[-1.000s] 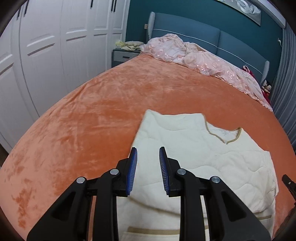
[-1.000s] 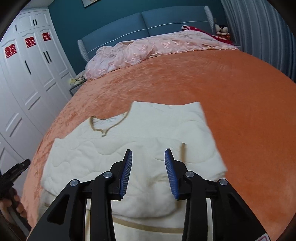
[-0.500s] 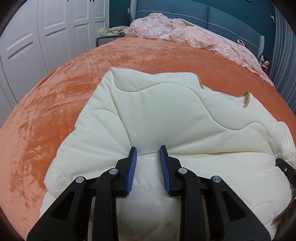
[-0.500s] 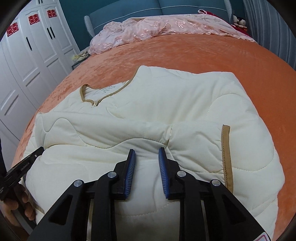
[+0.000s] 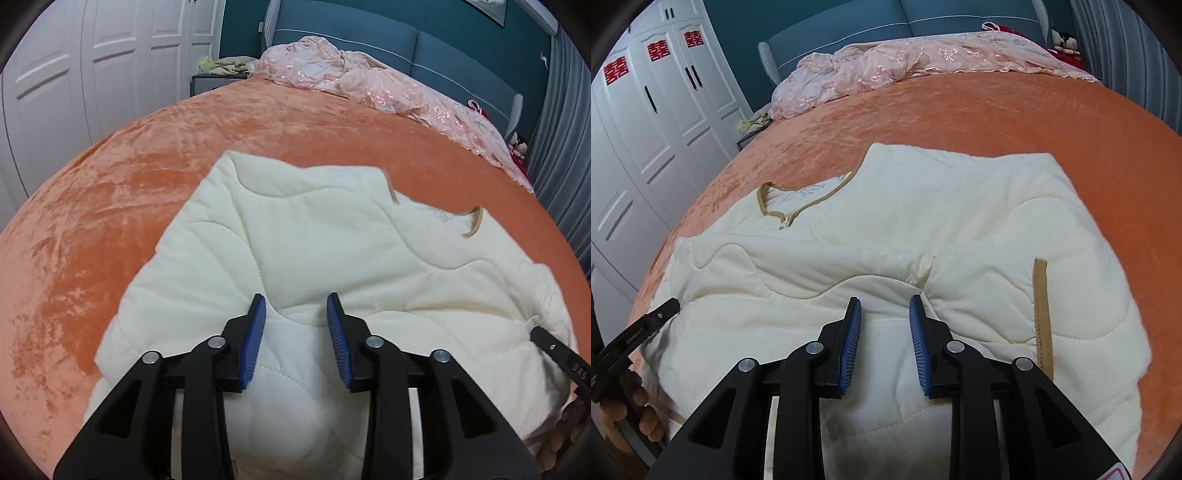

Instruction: Fold large clothes

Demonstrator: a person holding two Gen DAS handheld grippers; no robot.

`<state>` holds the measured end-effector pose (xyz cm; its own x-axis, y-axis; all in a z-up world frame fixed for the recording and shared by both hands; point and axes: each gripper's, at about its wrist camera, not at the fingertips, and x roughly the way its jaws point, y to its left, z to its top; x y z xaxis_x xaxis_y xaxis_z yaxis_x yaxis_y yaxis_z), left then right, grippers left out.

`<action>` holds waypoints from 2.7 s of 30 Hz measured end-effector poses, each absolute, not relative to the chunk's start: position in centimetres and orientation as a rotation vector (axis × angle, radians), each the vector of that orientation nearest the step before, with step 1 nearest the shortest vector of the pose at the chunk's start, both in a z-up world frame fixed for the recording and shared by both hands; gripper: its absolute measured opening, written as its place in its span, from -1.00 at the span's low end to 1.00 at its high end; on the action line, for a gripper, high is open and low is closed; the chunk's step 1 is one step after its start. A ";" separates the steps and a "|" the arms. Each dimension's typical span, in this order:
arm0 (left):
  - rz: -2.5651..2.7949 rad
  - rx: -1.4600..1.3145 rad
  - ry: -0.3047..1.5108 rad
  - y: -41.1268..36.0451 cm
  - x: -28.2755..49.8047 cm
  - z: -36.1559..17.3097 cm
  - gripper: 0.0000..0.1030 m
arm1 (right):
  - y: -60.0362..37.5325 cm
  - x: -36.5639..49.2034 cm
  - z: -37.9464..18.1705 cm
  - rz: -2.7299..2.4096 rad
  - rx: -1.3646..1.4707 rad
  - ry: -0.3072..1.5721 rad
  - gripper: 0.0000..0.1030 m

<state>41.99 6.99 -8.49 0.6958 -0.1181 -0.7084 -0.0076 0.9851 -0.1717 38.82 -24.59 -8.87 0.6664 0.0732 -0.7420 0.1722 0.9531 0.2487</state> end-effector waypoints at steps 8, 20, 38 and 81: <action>-0.005 -0.284 0.798 12.1 50.5 -3.1 -0.03 | -20.5 48.4 -4.1 0.168 0.444 0.808 -0.30; 0.013 -0.301 0.876 11.1 55.9 -11.4 -0.06 | -11.8 61.8 -12.7 0.261 0.425 1.025 -0.17; 0.058 -0.220 0.849 10.4 55.7 -11.7 -0.04 | -18.1 57.6 -11.4 0.016 0.541 0.817 -1.00; -0.220 -0.096 0.828 -8.5 53.6 -8.1 -0.12 | -35.5 49.3 -9.6 -0.313 0.429 0.778 -0.84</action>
<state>53.64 -8.46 -8.13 0.6551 -0.2312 -0.7193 0.1567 0.9729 -0.1701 49.35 -35.46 -9.55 0.6735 -0.1141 -0.7303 0.4239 0.8691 0.2551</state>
